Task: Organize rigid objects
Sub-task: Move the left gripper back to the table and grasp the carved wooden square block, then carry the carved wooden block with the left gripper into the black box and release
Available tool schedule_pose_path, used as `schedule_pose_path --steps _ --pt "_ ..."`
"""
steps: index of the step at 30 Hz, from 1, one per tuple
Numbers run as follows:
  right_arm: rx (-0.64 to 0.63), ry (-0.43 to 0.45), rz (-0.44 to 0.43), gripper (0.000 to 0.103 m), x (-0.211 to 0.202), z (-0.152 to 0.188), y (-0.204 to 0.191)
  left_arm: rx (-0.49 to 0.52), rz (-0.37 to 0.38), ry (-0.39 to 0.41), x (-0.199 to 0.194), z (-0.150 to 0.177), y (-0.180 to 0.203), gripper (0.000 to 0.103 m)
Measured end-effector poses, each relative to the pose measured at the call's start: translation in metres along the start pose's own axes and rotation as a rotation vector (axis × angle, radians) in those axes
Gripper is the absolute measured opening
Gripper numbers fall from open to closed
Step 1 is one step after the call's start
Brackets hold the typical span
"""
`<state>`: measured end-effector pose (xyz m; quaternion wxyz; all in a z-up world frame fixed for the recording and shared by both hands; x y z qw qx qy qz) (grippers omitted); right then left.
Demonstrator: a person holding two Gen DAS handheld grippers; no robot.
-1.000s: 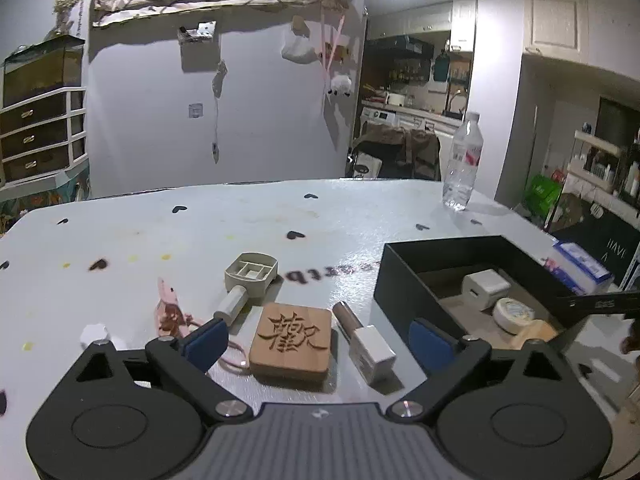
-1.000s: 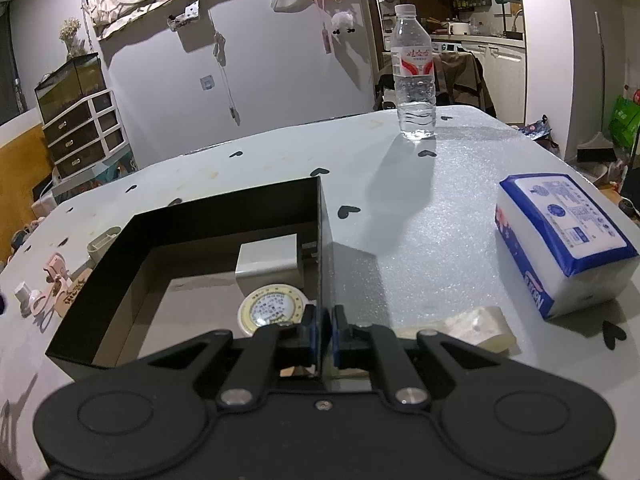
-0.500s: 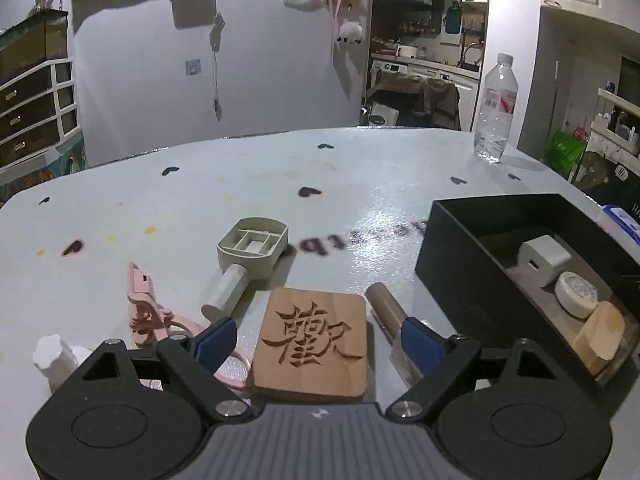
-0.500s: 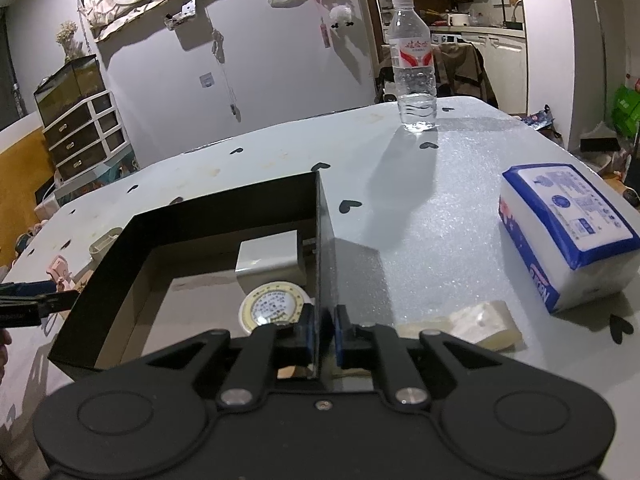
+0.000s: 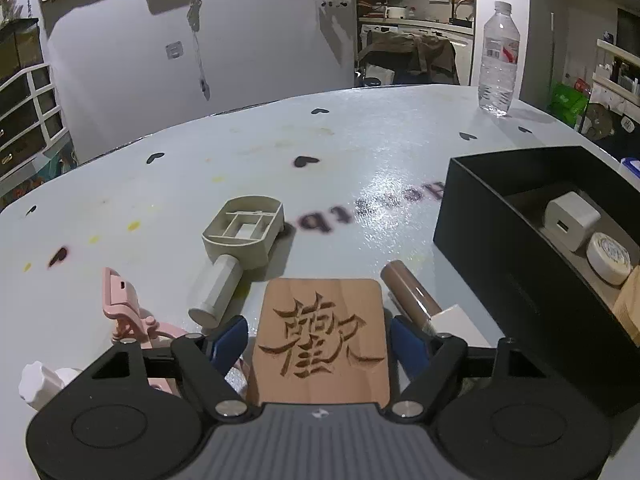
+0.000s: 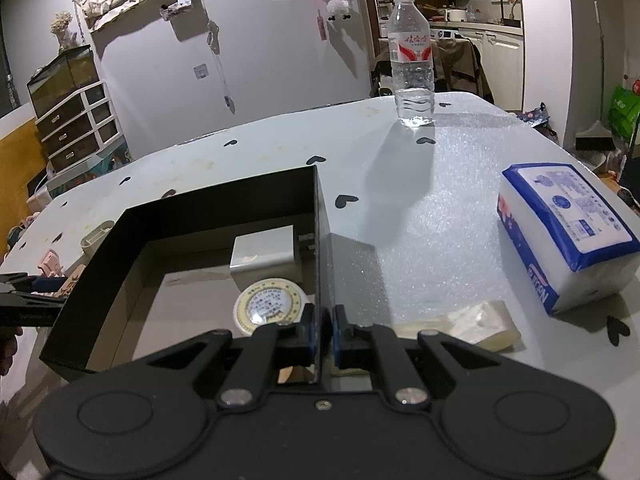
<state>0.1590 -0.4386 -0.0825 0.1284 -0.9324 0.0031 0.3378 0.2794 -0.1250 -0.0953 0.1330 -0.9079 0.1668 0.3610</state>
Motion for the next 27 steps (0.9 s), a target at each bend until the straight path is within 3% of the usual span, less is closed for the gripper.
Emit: schedule_pose_path --steps 3,10,17,23,27 --pt "0.004 -0.004 0.002 0.009 0.001 0.000 0.000 -0.021 0.015 -0.008 -0.002 0.000 -0.001 0.065" --pt "-0.013 0.000 0.029 0.009 0.001 0.000 -0.003 -0.098 -0.004 -0.009 -0.009 0.003 -0.006 0.065" --pt "-0.006 0.016 0.048 0.009 -0.002 0.001 -0.004 -0.273 -0.002 0.039 -0.038 -0.003 -0.020 0.065" --pt "0.011 0.020 0.037 0.008 -0.003 0.002 -0.003 -0.416 0.086 0.076 -0.067 -0.020 -0.014 0.065" --pt "0.035 0.021 0.034 0.011 -0.001 0.002 -0.002 -0.430 0.170 0.104 -0.077 -0.038 0.010 0.065"
Point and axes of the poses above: each gripper's, at about its wrist camera, not at the fingertips, and x roughly the way its jaws point, y to its right, z to its underside, the point moved 4 cm from there along x, roughly the way its jaws point, and after that the axes turned 4 degrees about -z, right-handed, at the moved point
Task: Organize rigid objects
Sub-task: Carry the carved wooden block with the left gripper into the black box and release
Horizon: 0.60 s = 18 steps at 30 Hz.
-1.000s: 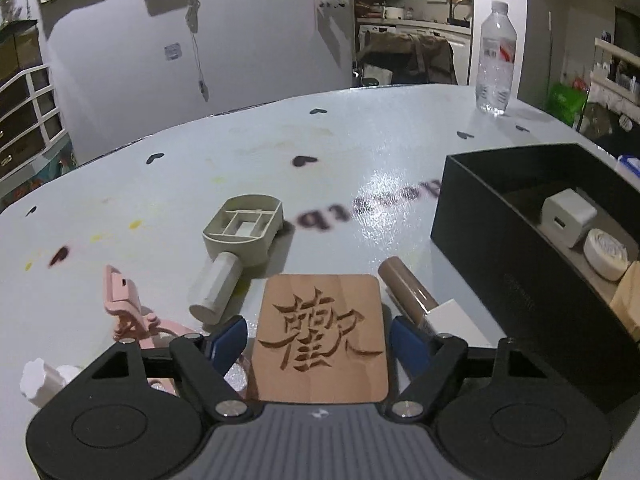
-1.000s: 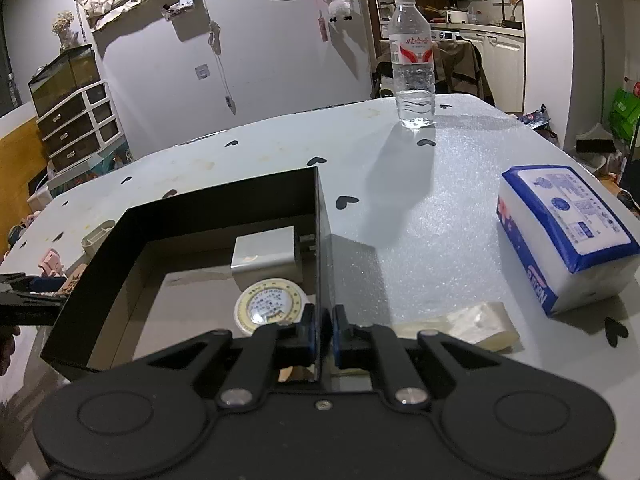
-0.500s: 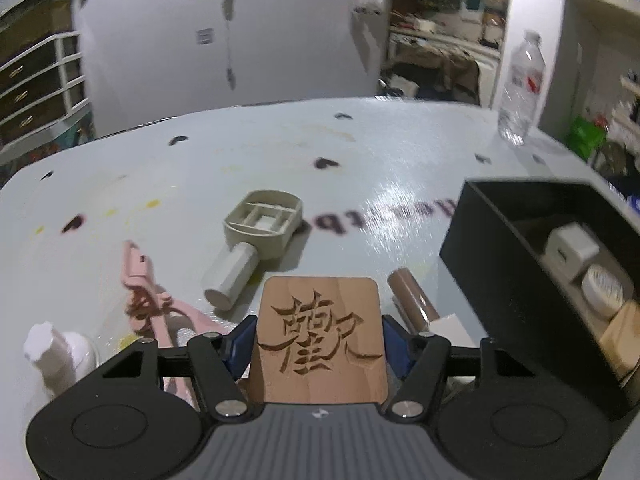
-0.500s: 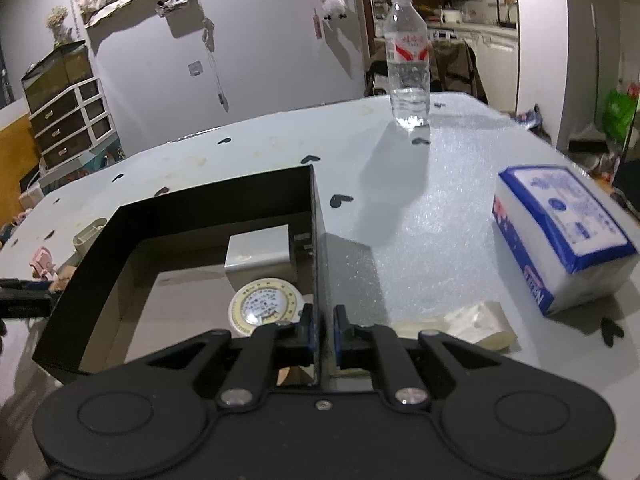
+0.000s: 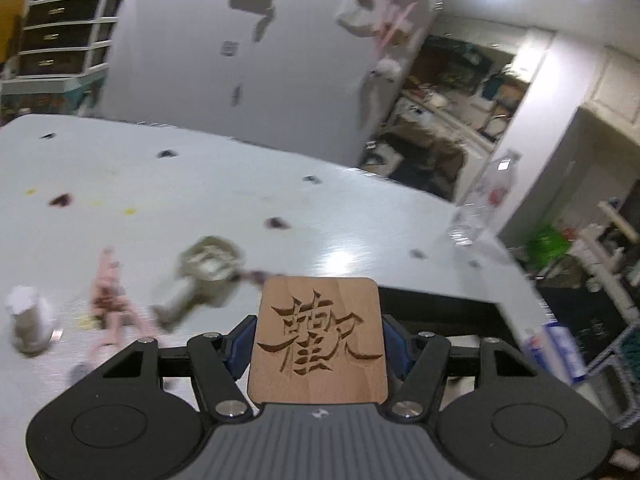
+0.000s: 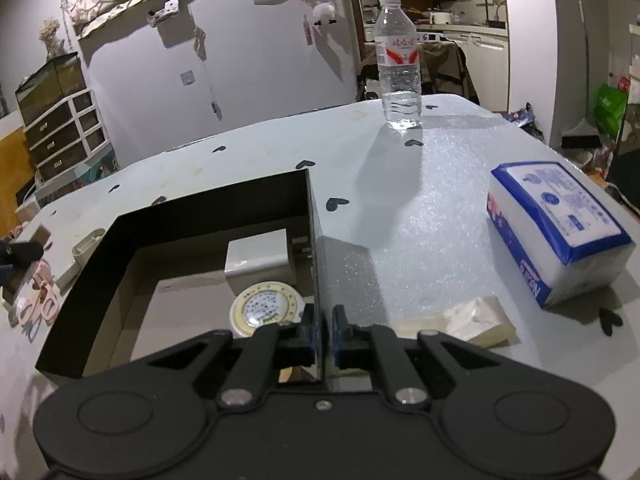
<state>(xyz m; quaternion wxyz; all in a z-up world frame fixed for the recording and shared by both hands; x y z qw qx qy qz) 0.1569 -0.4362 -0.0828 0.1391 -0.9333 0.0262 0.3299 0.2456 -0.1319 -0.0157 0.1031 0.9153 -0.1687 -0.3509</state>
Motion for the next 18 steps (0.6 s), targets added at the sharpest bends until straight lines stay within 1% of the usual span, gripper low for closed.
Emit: schedule_pose_path --steps 3,6,8,11,15,18 --pt "-0.015 0.001 0.008 0.011 0.000 0.000 -0.003 0.012 0.047 0.000 0.003 -0.001 0.027 0.065" --pt "-0.018 0.002 0.007 0.011 0.000 0.000 -0.002 0.019 0.082 -0.024 0.013 0.000 0.053 0.065" --pt "-0.022 0.006 0.006 0.011 0.000 0.000 -0.002 0.016 0.090 -0.040 0.020 0.002 0.068 0.065" --pt "-0.023 0.012 -0.003 0.011 -0.001 0.001 -0.002 -0.014 0.092 -0.080 0.034 0.006 0.086 0.065" --pt "-0.026 0.017 -0.013 0.011 -0.003 0.002 0.000 -0.044 0.053 -0.140 0.056 0.017 0.103 0.065" --pt "-0.034 0.020 -0.014 0.011 -0.003 0.002 -0.001 -0.015 -0.019 -0.159 0.072 0.026 0.110 0.065"
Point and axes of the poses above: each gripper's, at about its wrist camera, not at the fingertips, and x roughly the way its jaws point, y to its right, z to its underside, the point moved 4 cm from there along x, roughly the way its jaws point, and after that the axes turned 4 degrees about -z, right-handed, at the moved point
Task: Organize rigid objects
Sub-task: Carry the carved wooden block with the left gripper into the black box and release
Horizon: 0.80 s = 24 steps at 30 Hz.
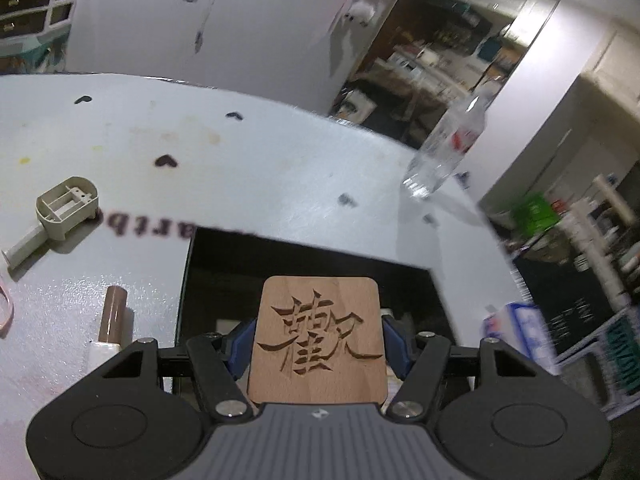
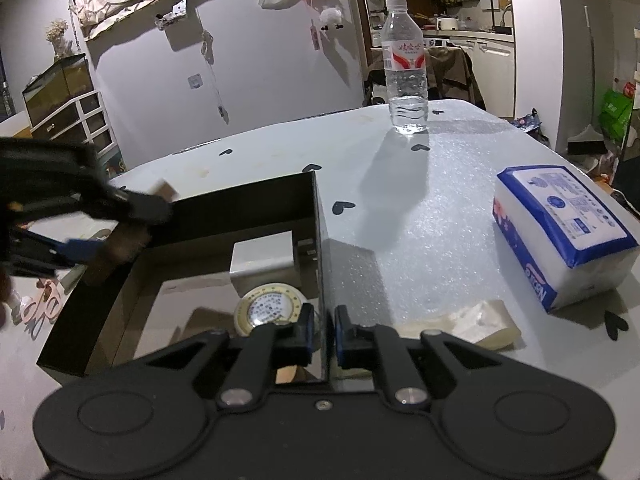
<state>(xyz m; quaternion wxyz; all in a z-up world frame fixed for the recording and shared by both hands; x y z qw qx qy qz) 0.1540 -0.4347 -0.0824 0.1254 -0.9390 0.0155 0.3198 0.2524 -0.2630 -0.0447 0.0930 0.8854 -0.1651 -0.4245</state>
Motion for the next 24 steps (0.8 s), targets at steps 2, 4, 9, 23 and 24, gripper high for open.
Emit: schedule_pose_path --steps 2,4,9,23,24 --pt "-0.006 0.002 -0.002 0.011 0.000 0.000 0.000 0.023 -0.064 0.001 0.010 0.002 0.004 0.065" --pt "-0.010 0.005 -0.005 0.011 -0.001 0.000 0.000 0.065 -0.102 0.028 0.012 0.002 0.008 0.065" --pt "-0.016 0.011 -0.008 0.011 -0.002 0.001 -0.001 0.118 -0.151 0.038 0.024 0.003 0.021 0.065" --pt "-0.019 0.019 -0.032 0.013 -0.003 0.002 0.002 0.117 -0.278 0.023 0.044 0.008 0.027 0.065" --pt "-0.020 0.018 -0.033 0.013 -0.003 0.002 0.002 0.112 -0.280 0.014 0.045 0.008 0.027 0.065"
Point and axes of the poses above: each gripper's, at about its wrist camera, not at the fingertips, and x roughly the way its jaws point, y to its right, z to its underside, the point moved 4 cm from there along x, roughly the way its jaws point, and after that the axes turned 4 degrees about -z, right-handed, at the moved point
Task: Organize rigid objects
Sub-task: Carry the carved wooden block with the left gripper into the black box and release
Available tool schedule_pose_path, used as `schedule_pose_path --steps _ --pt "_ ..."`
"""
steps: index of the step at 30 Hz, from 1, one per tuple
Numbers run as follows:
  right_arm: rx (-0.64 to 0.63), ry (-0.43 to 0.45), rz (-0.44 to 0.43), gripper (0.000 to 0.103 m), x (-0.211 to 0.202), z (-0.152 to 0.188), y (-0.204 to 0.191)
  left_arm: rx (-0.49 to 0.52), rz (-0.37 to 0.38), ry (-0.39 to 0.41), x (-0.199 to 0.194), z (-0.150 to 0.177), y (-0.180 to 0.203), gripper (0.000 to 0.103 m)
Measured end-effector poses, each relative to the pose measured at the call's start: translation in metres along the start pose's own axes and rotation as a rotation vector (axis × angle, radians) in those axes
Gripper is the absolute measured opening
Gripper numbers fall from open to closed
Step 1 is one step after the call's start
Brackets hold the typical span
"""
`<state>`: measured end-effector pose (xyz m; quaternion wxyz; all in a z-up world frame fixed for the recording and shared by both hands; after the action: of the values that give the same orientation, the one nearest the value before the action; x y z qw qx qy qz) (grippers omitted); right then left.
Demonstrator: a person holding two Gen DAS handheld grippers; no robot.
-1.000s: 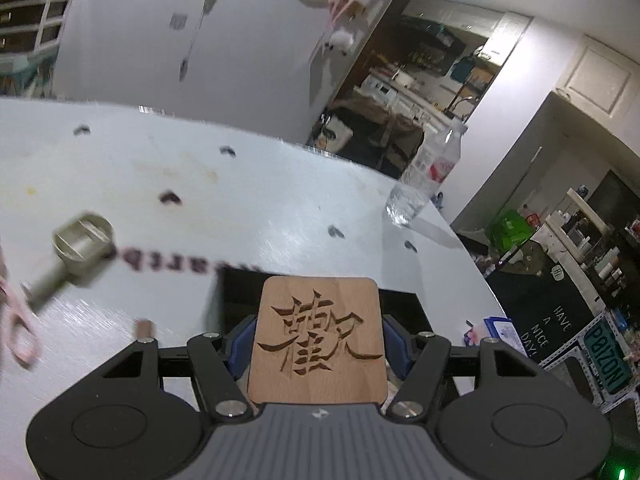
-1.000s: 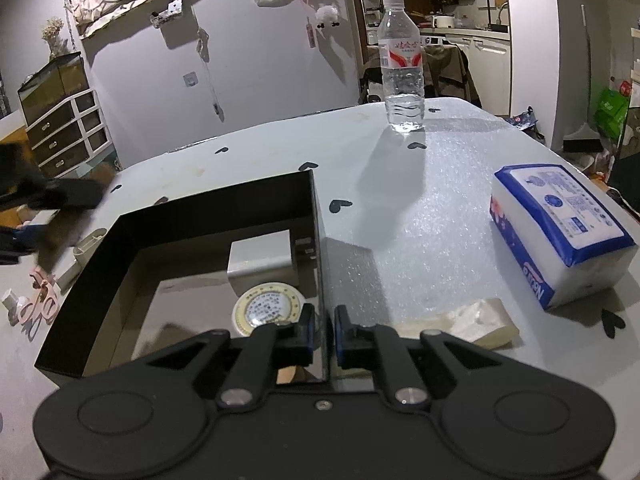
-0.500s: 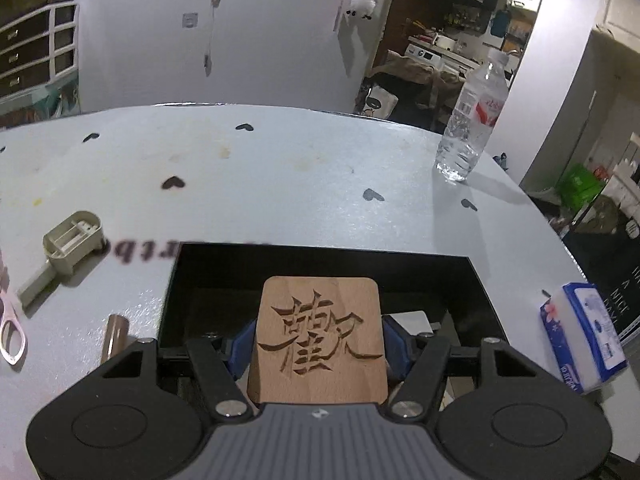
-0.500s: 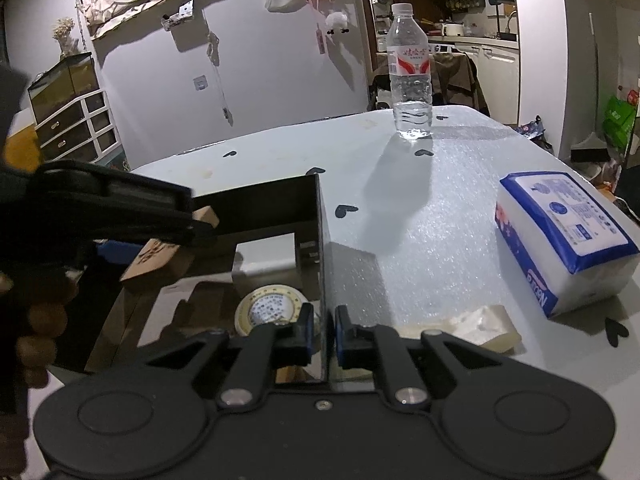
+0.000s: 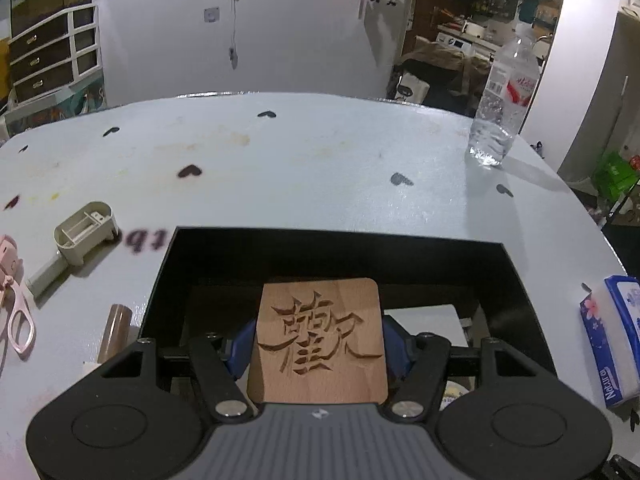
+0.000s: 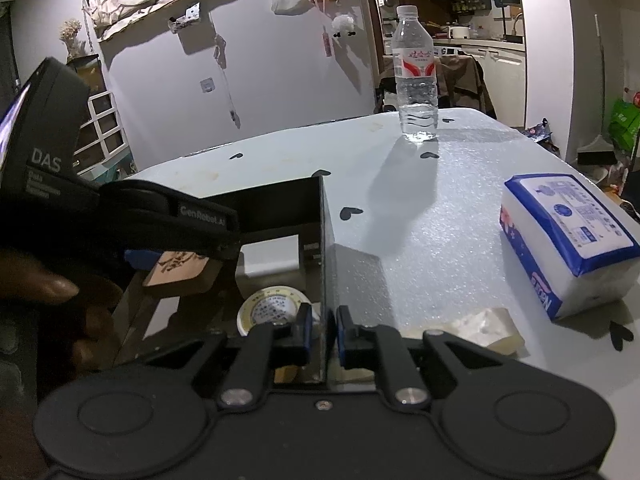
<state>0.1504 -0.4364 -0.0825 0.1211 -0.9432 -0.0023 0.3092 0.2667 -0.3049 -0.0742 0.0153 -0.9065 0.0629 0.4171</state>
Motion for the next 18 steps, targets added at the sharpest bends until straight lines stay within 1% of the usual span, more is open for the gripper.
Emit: schedule_pose_path --steps 2,5,11,18 --pt "-0.001 0.000 -0.001 0.013 0.000 0.000 0.000 -0.020 0.008 -0.034 0.005 0.001 -0.002 0.065" --pt "0.000 0.000 -0.004 0.013 0.000 0.000 0.000 -0.061 0.038 -0.092 0.012 0.002 -0.007 0.066" --pt "0.001 -0.002 -0.003 0.014 0.001 0.000 -0.001 -0.102 0.094 -0.115 0.012 0.001 -0.011 0.069" --pt "0.001 -0.002 -0.002 0.014 0.001 0.000 -0.001 -0.102 0.118 -0.118 0.011 0.002 -0.011 0.069"
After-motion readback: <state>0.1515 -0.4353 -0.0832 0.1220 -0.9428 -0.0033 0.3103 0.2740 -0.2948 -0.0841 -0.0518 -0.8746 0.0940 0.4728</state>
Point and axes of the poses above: each gripper's, at about its wrist camera, not at the fingertips, and x roughly the way its jaws point, y to its right, z to its underside, the point moved 4 cm from there along x, roughly the way its jaws point, and after that the axes turned 4 degrees about -z, right-handed, at the moved point
